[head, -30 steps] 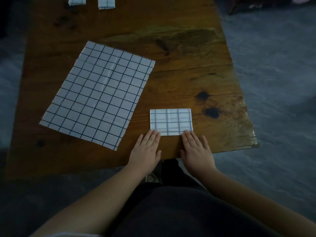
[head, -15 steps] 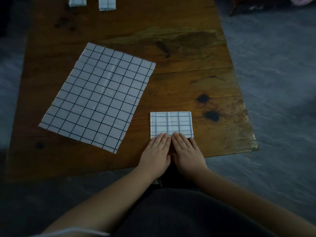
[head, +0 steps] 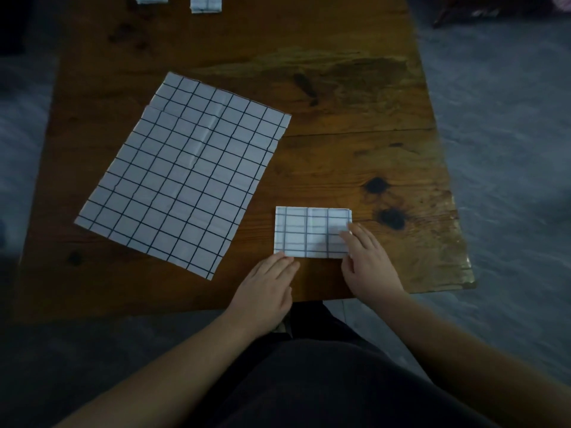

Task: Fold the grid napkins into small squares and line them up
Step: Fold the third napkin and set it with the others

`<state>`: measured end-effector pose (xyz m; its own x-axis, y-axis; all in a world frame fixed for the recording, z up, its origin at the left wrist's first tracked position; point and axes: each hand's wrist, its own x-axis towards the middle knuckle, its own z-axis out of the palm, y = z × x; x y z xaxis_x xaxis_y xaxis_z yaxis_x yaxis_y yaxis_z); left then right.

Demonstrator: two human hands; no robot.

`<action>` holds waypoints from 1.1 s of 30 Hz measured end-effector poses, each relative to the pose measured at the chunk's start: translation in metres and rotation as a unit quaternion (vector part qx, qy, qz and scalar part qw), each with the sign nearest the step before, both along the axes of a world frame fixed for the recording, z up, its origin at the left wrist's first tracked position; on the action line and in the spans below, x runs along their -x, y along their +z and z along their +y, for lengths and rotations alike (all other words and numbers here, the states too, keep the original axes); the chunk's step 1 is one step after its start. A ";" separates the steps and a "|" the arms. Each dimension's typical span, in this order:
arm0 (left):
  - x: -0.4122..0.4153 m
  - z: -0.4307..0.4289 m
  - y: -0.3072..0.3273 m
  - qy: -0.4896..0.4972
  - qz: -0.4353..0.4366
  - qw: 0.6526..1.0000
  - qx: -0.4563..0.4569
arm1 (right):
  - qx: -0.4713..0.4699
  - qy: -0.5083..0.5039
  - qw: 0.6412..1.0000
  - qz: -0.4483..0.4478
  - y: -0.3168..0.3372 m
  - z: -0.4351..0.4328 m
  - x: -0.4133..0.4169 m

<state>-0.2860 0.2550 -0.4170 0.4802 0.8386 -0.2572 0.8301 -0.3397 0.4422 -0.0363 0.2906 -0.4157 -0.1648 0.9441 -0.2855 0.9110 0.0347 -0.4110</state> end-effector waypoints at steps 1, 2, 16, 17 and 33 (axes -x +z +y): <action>-0.006 0.000 0.002 -0.004 -0.023 1.000 0.009 | 0.002 0.017 1.000 0.001 0.000 0.015 0.004; -0.012 0.001 0.003 -0.010 -0.033 0.999 0.021 | 0.003 0.029 1.000 0.001 0.000 0.029 0.009; -0.022 0.031 -0.001 0.058 -0.003 0.998 0.018 | 0.065 0.004 0.996 -0.056 0.009 0.017 0.009; -0.021 0.034 -0.001 0.067 0.000 0.998 0.023 | 0.061 -0.001 0.997 -0.048 0.010 0.005 0.010; -0.012 0.026 -0.012 -0.051 0.087 0.995 0.008 | 0.032 0.172 0.981 -0.087 -0.013 -0.025 0.019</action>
<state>-0.2742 0.2806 -0.4286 0.5094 0.7829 -0.3572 0.8563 -0.4199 0.3008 -0.0550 0.2661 -0.4285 -0.4135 0.8209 -0.3939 0.9067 0.3316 -0.2607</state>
